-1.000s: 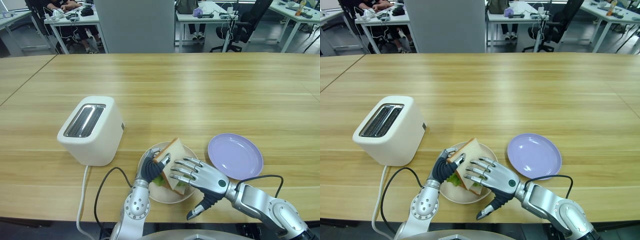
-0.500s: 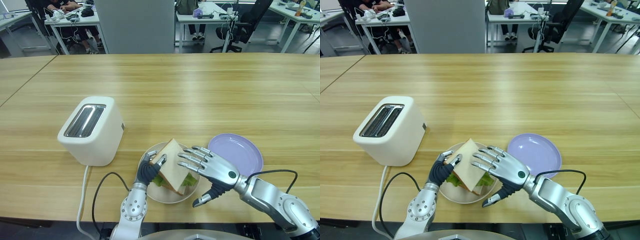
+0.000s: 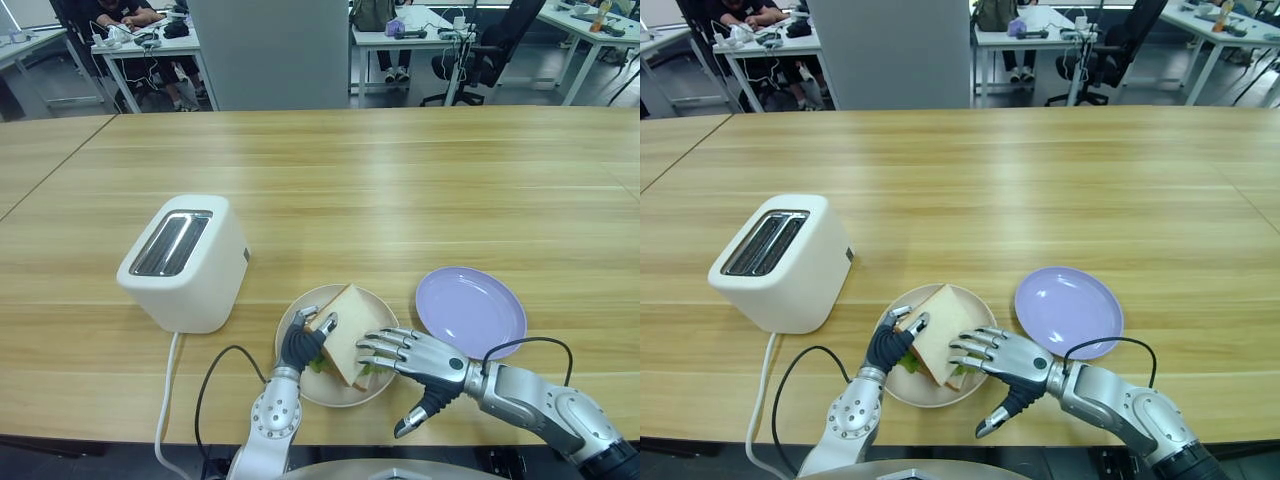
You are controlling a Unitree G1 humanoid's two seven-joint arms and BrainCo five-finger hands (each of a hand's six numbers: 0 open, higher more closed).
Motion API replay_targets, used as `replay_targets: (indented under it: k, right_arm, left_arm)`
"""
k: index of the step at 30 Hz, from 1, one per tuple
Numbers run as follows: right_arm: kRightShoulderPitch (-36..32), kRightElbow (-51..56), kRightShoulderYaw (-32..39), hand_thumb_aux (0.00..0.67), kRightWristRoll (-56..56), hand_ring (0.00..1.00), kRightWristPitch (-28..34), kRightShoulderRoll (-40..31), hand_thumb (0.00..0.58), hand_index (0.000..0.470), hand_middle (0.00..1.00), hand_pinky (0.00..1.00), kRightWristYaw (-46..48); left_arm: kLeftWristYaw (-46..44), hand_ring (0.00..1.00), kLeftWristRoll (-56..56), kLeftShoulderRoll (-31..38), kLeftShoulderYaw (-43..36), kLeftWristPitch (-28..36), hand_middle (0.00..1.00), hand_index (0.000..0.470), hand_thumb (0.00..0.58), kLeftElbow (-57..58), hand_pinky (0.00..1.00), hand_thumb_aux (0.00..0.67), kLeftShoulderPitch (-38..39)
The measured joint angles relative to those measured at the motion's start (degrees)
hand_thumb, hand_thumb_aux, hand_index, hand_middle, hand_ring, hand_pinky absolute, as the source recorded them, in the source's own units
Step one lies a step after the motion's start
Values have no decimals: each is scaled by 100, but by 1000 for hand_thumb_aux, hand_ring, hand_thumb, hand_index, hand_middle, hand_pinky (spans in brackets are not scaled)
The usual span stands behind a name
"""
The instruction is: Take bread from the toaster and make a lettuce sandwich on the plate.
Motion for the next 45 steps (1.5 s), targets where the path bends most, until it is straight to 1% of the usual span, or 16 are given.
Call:
replay_targets:
  k: [6, 10, 11, 12, 13, 14, 15, 16, 19, 21, 22, 24, 34, 43, 44, 45]
  right_arm:
    - [-308, 133, 180, 0, -141, 0, -33, 2, 0, 0, 0, 0, 192]
    - [-443, 132, 261, 0, -179, 0, -3, -6, 0, 0, 0, 0, 436]
    - [-483, 131, 282, 0, -182, 0, 8, -6, 0, 0, 0, 0, 496]
    - [-523, 131, 305, 0, -187, 0, 10, -6, 0, 0, 0, 0, 550]
    - [-568, 132, 341, 0, -188, 0, 19, -6, 0, 0, 0, 0, 604]
    - [-628, 133, 389, 0, -188, 0, 23, -6, 0, 0, 0, 0, 666]
    - [-646, 133, 414, 0, -187, 0, 29, -5, 0, 0, 0, 0, 712]
    - [-682, 133, 452, 0, -187, 0, 37, -1, 0, 0, 0, 0, 746]
    - [-765, 146, 540, 0, -186, 0, 71, 1, 0, 0, 0, 0, 841]
    - [-846, 174, 611, 0, -184, 0, 100, 2, 0, 0, 0, 0, 888]
    - [-860, 195, 628, 0, -181, 0, 113, 2, 0, 0, 0, 0, 892]
    - [-907, 236, 659, 0, -173, 0, 129, 1, 0, 0, 0, 0, 913]
    - [-1639, 831, 992, 0, -232, 0, 167, 235, 0, 0, 0, 0, 948]
    - [-2864, 2509, 1210, 0, -755, 0, 719, 888, 0, 0, 0, 0, 128]
    - [-2878, 2571, 1182, 0, -734, 0, 756, 912, 0, 0, 0, 0, 54]
    - [-2872, 2608, 1148, 0, -652, 0, 772, 931, 0, 0, 0, 0, -34]
  left_arm:
    - [216, 1000, 502, 104, -123, -28, 1000, 460, 580, 273, 1000, 670, -168]
    - [310, 1000, 1358, 555, -389, 0, 1000, 460, 580, 456, 1000, 670, -373]
    - [323, 988, 1699, 746, -500, 52, 988, 276, 487, 479, 988, 402, -427]
    - [322, 839, 1962, 901, -576, 103, 839, 58, 136, 487, 839, 84, -467]
    - [310, 839, 2293, 1055, -668, 191, 839, 58, 136, 486, 839, 84, -504]
    - [262, 718, 2659, 1232, -739, 300, 718, 0, 0, 483, 718, 0, -512]
    - [203, 549, 2913, 1368, -795, 369, 549, 0, 0, 476, 549, 0, -514]
    - [98, 471, 3200, 1532, -867, 461, 471, 0, 0, 470, 471, 0, -506]
    - [-193, 384, 3785, 1869, -814, 618, 384, 0, 0, 127, 384, 0, -470]
    - [-408, 118, 4062, 2147, -629, 657, 118, 0, 0, -421, 118, 0, -383]
    - [-505, 118, 4174, 2277, -418, 673, 118, 0, 0, -724, 118, 0, -347]
    - [-785, 4, 4300, 2556, 126, 702, 4, 0, 0, -1337, 4, 0, -194]
    - [-1490, 0, 3414, 3165, 2761, 322, 0, 0, 0, -2630, 0, 0, 56]
    - [-1847, 0, 2289, 3017, 2904, -437, 0, 0, 0, -2635, 0, 0, -138]
    - [-1900, 0, 2220, 3010, 2878, -502, 0, 11, 27, -2610, 0, 16, -138]
    - [-1956, 98, 2138, 3002, 2847, -575, 98, 88, 201, -2563, 98, 129, -132]
